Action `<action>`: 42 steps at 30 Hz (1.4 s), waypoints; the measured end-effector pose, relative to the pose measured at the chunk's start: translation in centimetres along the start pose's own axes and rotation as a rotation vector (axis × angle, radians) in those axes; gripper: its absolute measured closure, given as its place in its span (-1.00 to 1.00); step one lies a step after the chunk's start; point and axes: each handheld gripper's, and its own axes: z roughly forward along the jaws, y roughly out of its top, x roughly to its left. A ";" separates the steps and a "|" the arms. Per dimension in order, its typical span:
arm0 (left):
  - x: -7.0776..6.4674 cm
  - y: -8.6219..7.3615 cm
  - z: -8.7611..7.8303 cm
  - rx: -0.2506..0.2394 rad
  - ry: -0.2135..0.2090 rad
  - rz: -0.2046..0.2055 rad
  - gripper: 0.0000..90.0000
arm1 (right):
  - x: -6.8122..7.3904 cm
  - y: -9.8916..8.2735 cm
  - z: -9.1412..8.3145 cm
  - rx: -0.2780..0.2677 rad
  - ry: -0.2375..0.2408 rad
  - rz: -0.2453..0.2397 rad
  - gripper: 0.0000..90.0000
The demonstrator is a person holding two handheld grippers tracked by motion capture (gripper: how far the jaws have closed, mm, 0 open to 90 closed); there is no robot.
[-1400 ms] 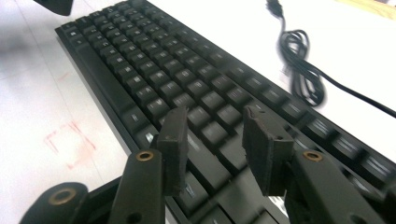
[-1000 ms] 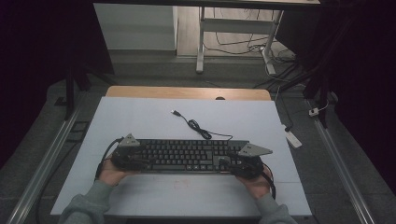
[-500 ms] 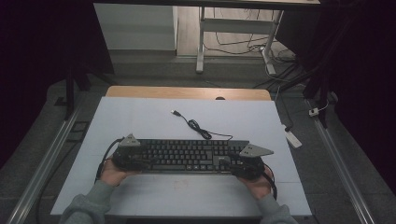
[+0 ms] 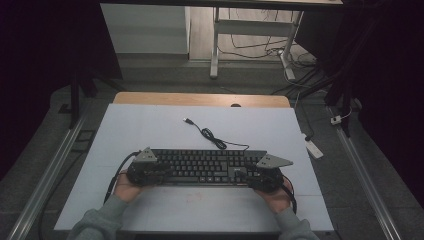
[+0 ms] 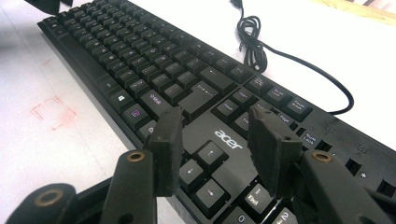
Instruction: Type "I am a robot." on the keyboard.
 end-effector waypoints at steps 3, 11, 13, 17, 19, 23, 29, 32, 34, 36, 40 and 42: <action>-0.3 0.1 0.5 0.014 -0.017 0.014 0.96 | 0.0 0.0 0.0 -0.003 -0.002 0.001 0.23; -1.1 0.2 2.0 0.069 -0.031 0.045 0.98 | -0.1 0.0 0.0 -0.002 -0.004 -0.002 0.23; -1.2 0.2 2.1 0.073 -0.032 0.048 0.98 | -0.1 0.0 0.0 -0.002 -0.004 -0.003 0.23; -1.2 0.2 2.3 0.078 -0.030 0.049 0.98 | -0.1 0.0 0.0 -0.003 -0.003 -0.001 0.23; -1.2 0.2 2.4 0.078 -0.033 0.051 0.98 | 0.0 0.1 -0.1 -0.006 -0.009 -0.001 0.23; -1.3 0.2 2.7 0.087 -0.037 0.060 0.98 | -0.1 0.0 -0.1 -0.012 -0.007 0.006 0.23; -1.6 0.3 2.9 0.086 -0.036 0.076 0.98 | -0.2 0.0 0.0 -0.007 -0.006 0.005 0.23; -1.5 0.3 3.1 0.087 -0.034 0.076 0.97 | -0.2 0.0 -0.1 -0.012 -0.008 0.006 0.23; -1.5 0.3 3.2 0.091 -0.035 0.078 0.97 | -0.1 0.0 -0.1 -0.010 -0.011 0.003 0.23; -1.6 0.3 3.4 0.097 -0.036 0.083 0.97 | -0.1 0.0 -0.1 -0.010 -0.010 0.004 0.23; -1.9 0.3 3.8 0.111 -0.037 0.091 0.97 | -0.2 0.0 -0.1 -0.011 -0.009 0.005 0.23; -1.9 0.3 3.9 0.113 -0.038 0.093 0.97 | -0.1 0.0 -0.1 -0.010 -0.008 0.003 0.23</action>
